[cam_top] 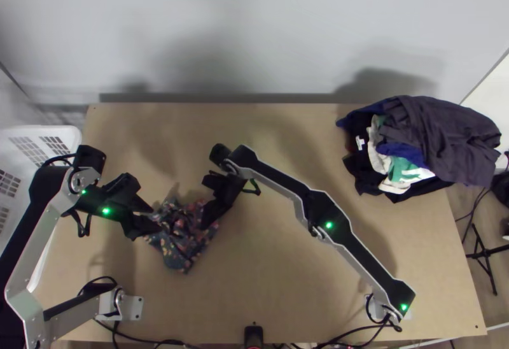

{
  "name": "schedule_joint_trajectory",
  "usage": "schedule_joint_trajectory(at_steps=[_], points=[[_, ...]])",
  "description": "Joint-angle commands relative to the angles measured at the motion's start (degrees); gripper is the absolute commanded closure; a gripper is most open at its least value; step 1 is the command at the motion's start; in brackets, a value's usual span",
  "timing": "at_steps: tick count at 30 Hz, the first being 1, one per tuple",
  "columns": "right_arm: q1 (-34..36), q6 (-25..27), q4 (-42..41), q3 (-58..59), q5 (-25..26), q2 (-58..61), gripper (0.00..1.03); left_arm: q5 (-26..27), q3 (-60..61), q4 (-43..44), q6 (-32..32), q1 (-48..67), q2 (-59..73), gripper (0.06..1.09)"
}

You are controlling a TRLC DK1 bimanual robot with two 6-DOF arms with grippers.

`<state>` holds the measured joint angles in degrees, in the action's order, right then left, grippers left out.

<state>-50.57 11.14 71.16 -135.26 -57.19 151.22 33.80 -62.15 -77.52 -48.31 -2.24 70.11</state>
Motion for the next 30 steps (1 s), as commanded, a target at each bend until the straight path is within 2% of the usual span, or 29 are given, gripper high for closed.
schedule_joint_trajectory(at_steps=[1, 4, 5, 6, 12, 24, 28, 30], points=[[-1.6, -1.1, -2.2, 0.0, 0.2, 1.1, 0.53, -0.1, 1.2, -0.2, -1.3, -1.5, -0.5, 0.11], [-1.9, -2.8, -4.9, 0.0, 0.7, 1.3, 0.89, -0.1, 1.4, -0.3, -1.8, -2.4, -0.7, 0.11], [-1.9, -3.7, -5.8, 0.1, 1.0, 1.4, 0.98, -0.1, 1.5, -0.3, -2.0, -2.9, -0.8, 0.11], [-1.9, -3.8, -6.1, 0.1, 1.1, 1.5, 1.0, -0.1, 1.5, -0.4, -2.6, -3.5, -0.8, 0.11], [-1.6, -2.7, -5.6, 0.9, 0.7, -1.8, 1.0, -0.1, 1.2, -1.7, -4.6, -5.7, -0.8, 0.11], [1.4, -4.5, -5.7, 1.1, 0.5, -26.5, 1.0, 0.1, 0.4, -1.9, -4.6, -2.2, 0.5, 0.11], [3.9, -3.8, -4.6, 1.7, 3.8, -30.2, 1.0, 0.1, -0.4, -1.9, -3.9, -1.6, 0.8, 0.11], [6.0, -1.5, -2.0, 2.3, 6.1, -30.5, 1.0, 0.1, -0.6, -1.9, -3.8, -1.5, 1.0, 0.11]])
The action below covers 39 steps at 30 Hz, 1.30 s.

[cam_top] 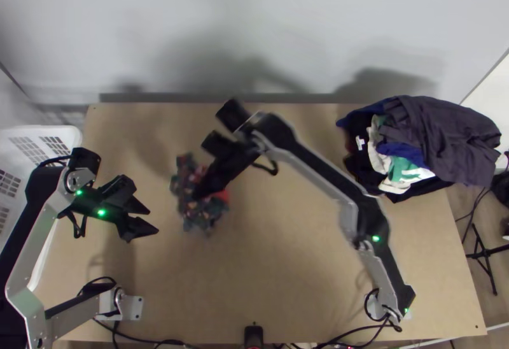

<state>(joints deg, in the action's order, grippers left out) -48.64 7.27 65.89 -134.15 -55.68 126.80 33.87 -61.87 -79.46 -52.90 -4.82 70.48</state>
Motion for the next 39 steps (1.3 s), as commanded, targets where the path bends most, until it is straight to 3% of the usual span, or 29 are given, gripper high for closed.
schedule_joint_trajectory(at_steps=[1, 8, 18, 35, 39], points=[[5.4, 2.8, 4.1, 1.6, 5.2, -6.0, 1.0, 0.1, -0.9, 0.0, 0.9, 1.0, 0.8, 0.11], [14.3, 6.3, 11.5, 2.3, 9.2, -4.8, 1.0, 0.1, -2.7, -0.1, 1.4, 1.1, 1.8, 0.11], [27.7, 7.4, 17.6, -1.6, 9.3, -5.3, 1.0, 0.1, -3.0, 0.0, 1.4, 1.0, 4.2, 0.11], [49.2, 6.4, 17.3, -2.8, 12.4, -17.8, 1.0, 0.0, -1.0, -0.2, 0.0, 0.3, 4.0, 0.11], [54.7, 5.9, 14.9, -2.7, 16.1, -21.7, 1.0, -0.1, -0.8, -0.2, -1.3, 0.3, 4.4, 0.11]])
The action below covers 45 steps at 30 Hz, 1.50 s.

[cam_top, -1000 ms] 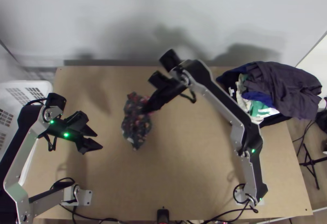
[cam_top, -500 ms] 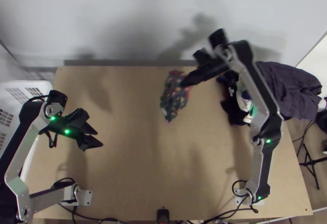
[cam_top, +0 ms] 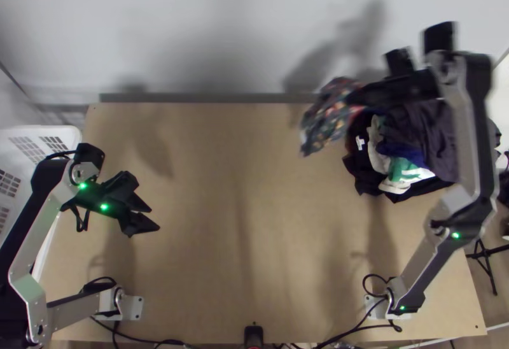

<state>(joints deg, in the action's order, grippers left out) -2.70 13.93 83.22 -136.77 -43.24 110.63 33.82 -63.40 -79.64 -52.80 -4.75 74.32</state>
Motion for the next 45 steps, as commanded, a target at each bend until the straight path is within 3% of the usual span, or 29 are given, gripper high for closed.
schedule_joint_trajectory(at_steps=[1, 5, 10, 16, 28, 39, 45], points=[[9.6, -0.5, -3.4, 0.0, 6.1, -6.4, 1.0, -0.2, 0.7, 0.0, -1.8, 0.3, 0.9, 0.11], [11.6, -0.3, -6.3, 0.1, 9.8, -9.4, 1.0, -0.4, 0.1, 0.0, -3.2, 0.3, 2.1, 0.11], [12.7, 0.9, -7.3, 2.3, 10.0, -10.6, 1.0, -0.7, -1.5, -0.1, -3.9, 0.2, 3.0, 0.11], [13.0, 1.8, -14.8, 0.1, 12.0, -6.9, 1.0, -1.3, -1.6, -0.3, -4.9, -0.6, 3.7, 0.11], [22.4, 4.3, -14.0, 3.5, 11.9, -9.3, 1.0, -2.3, -0.8, -0.8, -4.9, -2.1, 2.9, 0.11], [37.2, 14.2, -12.5, 27.0, 11.8, -14.0, 1.0, -2.1, -0.7, -0.3, -3.9, 0.6, 3.8, 0.11], [41.5, 19.6, -12.6, 36.3, 11.9, -12.6, 1.0, -2.1, -0.7, 0.1, -4.0, 1.0, 5.0, 0.11]])
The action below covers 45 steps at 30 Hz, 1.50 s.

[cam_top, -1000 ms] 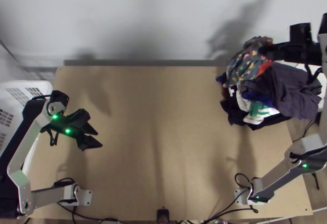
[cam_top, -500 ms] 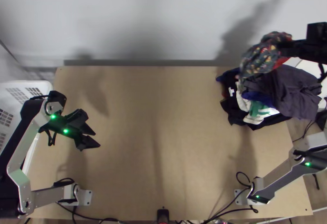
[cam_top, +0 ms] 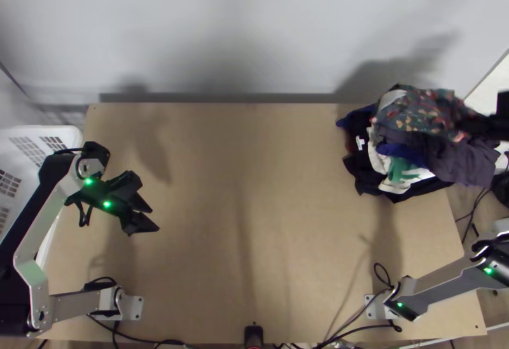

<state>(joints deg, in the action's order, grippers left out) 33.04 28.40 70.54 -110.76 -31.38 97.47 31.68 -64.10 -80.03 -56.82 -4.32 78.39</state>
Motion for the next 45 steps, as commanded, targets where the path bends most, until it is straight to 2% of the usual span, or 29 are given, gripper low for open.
schedule_joint_trajectory(at_steps=[1, 8, 12, 14, 18, 20, 22, 29, 36, 41, 43, 45], points=[[6.1, 5.3, 0.1, 11.0, 0.1, 1.1, 1.0, 0.1, -0.1, 0.5, 0.1, 0.8, 0.9, 0.11], [7.4, 4.7, 0.2, 12.1, -0.2, 2.4, 1.0, 0.0, 0.0, 0.4, 0.6, 0.6, 0.3, 0.11], [5.2, 4.1, 0.2, 10.7, -0.4, 0.4, 0.86, 0.0, -0.1, 0.3, 0.6, 0.4, 0.1, 0.11], [3.7, 3.2, 0.2, 10.1, -0.4, -1.2, 0.72, 0.0, 0.0, 0.2, 0.6, 0.2, -0.2, 0.11], [1.1, 0.8, 0.6, 7.8, -0.6, -4.4, 0.36, 0.0, 0.5, 0.2, 0.7, 0.1, -1.1, 0.11], [-0.1, -1.1, 1.6, 5.7, -0.7, -6.1, 0.15, 0.0, 0.8, 0.2, 0.7, -0.3, -1.5, 0.11], [-1.0, -2.7, 3.8, 2.2, -0.8, -7.1, 0.03, 0.0, 1.2, 0.2, 0.7, -0.3, -1.7, 0.11], [-1.7, -7.3, 7.9, -4.8, -1.7, -12.7, 0.03, 0.2, 1.5, 0.3, 1.0, -0.3, -3.0, 0.11], [0.4, -3.9, 8.2, -0.2, -1.3, -13.4, 0.04, 0.3, 2.7, 0.5, 1.3, -0.5, -4.3, 0.11], [-2.8, -6.5, 8.6, 3.4, -1.1, -19.0, 0.04, 0.8, 3.5, 1.2, 3.3, -0.9, -6.6, 0.1], [-7.5, -11.7, 6.6, 6.3, 3.2, -22.8, 0.04, 0.8, 4.3, 5.2, 7.4, 0.2, -9.6, 0.1], [-15.5, -17.3, 0.6, 11.2, 12.6, -27.3, 0.04, -0.4, 6.1, 12.9, 12.2, 0.6, -14.7, 0.1]])
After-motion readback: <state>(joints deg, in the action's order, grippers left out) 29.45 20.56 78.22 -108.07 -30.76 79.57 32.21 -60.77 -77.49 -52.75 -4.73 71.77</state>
